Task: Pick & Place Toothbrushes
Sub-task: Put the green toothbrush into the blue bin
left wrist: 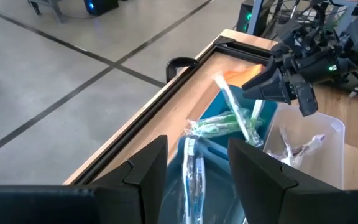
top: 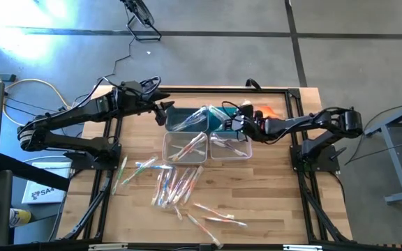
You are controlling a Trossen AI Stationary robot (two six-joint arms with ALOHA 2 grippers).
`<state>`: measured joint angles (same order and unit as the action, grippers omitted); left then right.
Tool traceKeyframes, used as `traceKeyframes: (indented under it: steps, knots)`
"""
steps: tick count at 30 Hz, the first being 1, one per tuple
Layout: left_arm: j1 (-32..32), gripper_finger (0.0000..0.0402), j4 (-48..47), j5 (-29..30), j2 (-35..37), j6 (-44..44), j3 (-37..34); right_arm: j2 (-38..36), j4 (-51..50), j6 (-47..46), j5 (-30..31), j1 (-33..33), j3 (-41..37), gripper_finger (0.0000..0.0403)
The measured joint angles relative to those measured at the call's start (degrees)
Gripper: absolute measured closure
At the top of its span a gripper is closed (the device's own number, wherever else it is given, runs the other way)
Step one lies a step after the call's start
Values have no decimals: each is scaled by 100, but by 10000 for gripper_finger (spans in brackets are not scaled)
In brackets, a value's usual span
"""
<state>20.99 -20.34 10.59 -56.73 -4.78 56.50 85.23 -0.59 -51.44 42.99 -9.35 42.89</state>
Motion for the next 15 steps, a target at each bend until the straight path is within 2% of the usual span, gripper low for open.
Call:
traceKeyframes:
  steps: [4, 8, 11, 15]
  knots:
    - [0, 238, 2, 0, 0, 0, 1, -204, 7, 186, 12, -2, 0, 274]
    - [0, 238, 4, 5, 0, 0, 1, -604, 29, 911, -113, -2, 1, 275]
    - [0, 238, 9, 34, 0, 0, 1, -1015, 40, 1437, -640, -86, 2, 287]
    - [0, 238, 13, 48, 0, 0, 1, -1546, -32, 1892, -1609, -374, 2, 338]
